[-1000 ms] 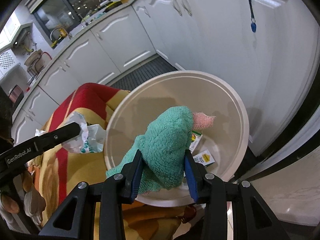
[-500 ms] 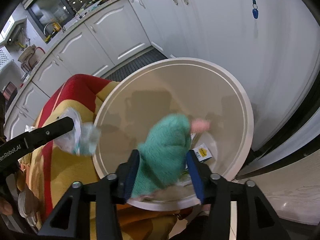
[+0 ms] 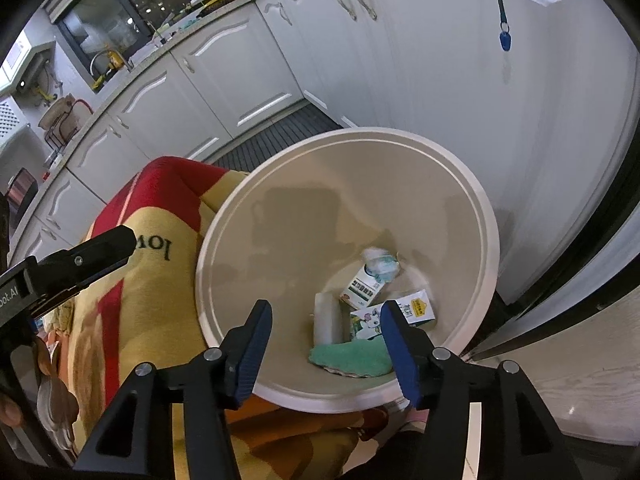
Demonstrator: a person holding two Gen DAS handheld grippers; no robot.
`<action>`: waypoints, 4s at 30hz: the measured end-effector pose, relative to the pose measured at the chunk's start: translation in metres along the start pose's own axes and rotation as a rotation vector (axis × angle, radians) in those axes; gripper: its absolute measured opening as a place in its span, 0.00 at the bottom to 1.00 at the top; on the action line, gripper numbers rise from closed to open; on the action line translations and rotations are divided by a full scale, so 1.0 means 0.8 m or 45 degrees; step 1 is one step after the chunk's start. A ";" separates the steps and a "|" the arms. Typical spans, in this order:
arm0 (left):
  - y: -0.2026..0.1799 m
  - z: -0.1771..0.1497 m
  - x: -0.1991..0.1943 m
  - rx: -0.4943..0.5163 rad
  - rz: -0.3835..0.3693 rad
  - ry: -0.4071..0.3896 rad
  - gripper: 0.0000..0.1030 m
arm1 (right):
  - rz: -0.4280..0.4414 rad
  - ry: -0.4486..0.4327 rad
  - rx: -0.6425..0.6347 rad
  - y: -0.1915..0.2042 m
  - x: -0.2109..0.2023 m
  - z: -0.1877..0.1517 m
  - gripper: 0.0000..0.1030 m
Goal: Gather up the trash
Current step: 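Open both tools to drop the wrapper and towel into the bucket, then move both open tools back over the trash pile, then grasp the white foam block with the left tool while the right tool grasps the beige paper ball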
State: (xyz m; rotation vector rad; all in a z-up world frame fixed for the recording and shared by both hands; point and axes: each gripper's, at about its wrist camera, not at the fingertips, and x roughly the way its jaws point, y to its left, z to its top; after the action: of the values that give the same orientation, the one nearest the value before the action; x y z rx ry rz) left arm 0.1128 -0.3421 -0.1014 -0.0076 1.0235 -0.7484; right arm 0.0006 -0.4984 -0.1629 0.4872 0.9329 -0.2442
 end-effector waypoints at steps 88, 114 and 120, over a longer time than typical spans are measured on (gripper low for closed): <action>0.317 -0.180 -0.326 -0.430 0.301 -0.210 0.62 | 0.196 -0.046 -0.592 0.316 -0.046 -0.062 0.79; 0.320 -0.177 -0.259 -0.231 0.315 -0.119 0.45 | 0.356 0.131 -0.647 0.408 0.072 -0.053 0.54; 0.321 -0.184 -0.290 -0.232 0.326 -0.148 0.42 | 0.395 0.062 -0.667 0.395 0.044 -0.057 0.30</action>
State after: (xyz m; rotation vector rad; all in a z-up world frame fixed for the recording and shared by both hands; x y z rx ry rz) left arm 0.0736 0.0315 -0.0903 -0.0749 0.9570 -0.4161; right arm 0.1170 -0.2015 -0.1215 0.1467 0.9124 0.2916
